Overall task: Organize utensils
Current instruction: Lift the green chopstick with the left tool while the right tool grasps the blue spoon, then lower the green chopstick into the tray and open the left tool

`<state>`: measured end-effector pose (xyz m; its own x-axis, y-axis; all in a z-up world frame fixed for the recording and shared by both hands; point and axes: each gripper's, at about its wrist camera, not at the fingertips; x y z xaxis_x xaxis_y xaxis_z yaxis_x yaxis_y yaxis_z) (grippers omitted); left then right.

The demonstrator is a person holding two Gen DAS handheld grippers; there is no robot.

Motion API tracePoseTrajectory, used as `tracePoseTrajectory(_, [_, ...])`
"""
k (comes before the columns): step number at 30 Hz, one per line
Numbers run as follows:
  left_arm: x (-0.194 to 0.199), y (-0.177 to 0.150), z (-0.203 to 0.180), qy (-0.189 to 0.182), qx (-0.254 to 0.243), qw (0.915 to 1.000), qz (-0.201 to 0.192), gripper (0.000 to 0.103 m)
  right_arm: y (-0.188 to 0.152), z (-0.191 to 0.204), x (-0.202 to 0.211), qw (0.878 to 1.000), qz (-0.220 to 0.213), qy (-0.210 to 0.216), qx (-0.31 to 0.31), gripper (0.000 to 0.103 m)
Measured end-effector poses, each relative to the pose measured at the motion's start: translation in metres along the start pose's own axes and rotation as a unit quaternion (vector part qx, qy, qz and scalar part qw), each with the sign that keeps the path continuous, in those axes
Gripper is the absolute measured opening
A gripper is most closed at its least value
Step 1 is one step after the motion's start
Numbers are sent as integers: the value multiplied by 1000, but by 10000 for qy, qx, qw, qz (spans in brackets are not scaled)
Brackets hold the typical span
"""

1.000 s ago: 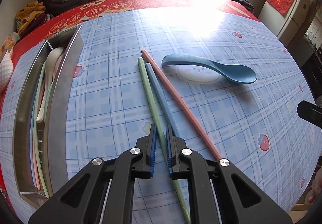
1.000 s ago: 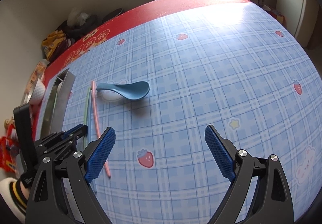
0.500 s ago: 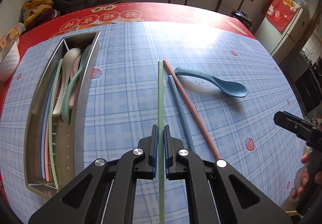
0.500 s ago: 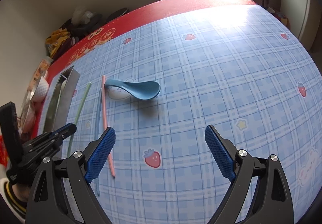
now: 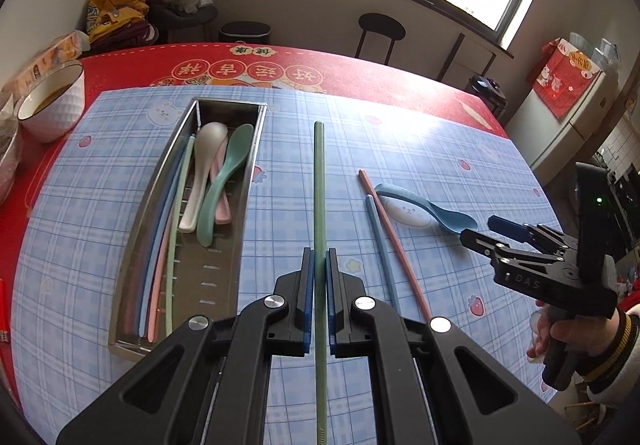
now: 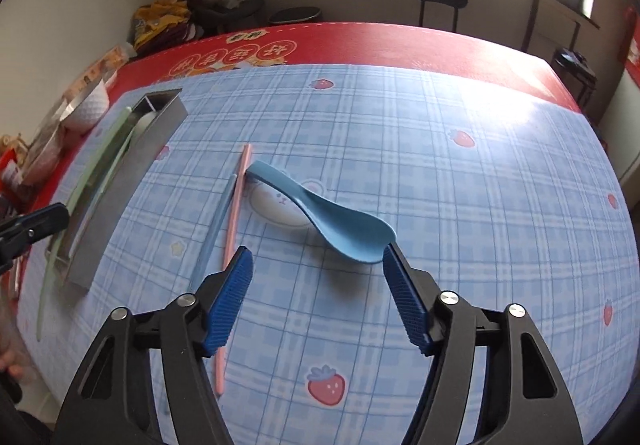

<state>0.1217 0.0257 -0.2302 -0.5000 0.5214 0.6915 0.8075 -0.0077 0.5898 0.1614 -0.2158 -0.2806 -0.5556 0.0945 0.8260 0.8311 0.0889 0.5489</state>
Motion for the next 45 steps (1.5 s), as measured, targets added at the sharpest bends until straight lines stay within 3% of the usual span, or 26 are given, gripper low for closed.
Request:
tracePoseTrajectory(6, [24, -6, 9, 126, 133, 9995, -241, 6, 19, 21, -26, 9979, 57, -278, 581, 48])
tracePoseTrajectory(17, [52, -13, 35, 317, 470, 9974, -436, 6, 20, 17, -56, 9969, 415, -500, 452, 42])
tracePoseTrajectory(22, [55, -16, 37, 327, 511, 9972, -445, 6, 25, 13, -58, 9973, 402, -545, 279, 25])
tracePoseTrajectory(25, [56, -16, 39, 328, 525, 9971, -446, 6, 30, 9, -56, 9982, 430, -396, 114, 8])
tracePoseTrajectory(33, [54, -12, 48, 326, 592, 9969, -393, 6, 28, 10, -37, 9968, 474, 208, -613, 7])
tracePoseTrajectory(38, [50, -7, 56, 358, 640, 9968, -330, 6, 16, 7, -24, 9827, 642, 830, -1524, 7])
tracePoseTrajectory(45, [33, 15, 81, 615, 488, 9969, -71, 6, -2, 4, -7, 9706, 703, 1176, -1978, 7])
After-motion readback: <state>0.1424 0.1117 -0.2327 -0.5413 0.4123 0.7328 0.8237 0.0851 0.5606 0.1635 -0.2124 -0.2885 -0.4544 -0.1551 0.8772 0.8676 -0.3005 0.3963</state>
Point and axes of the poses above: each gripper's, at about its wrist camera, not at the fingertips, and x roughly against the way its jaws point, z to its left, y to its top, and after that the axes turned 15 degrees about -y, right-handed
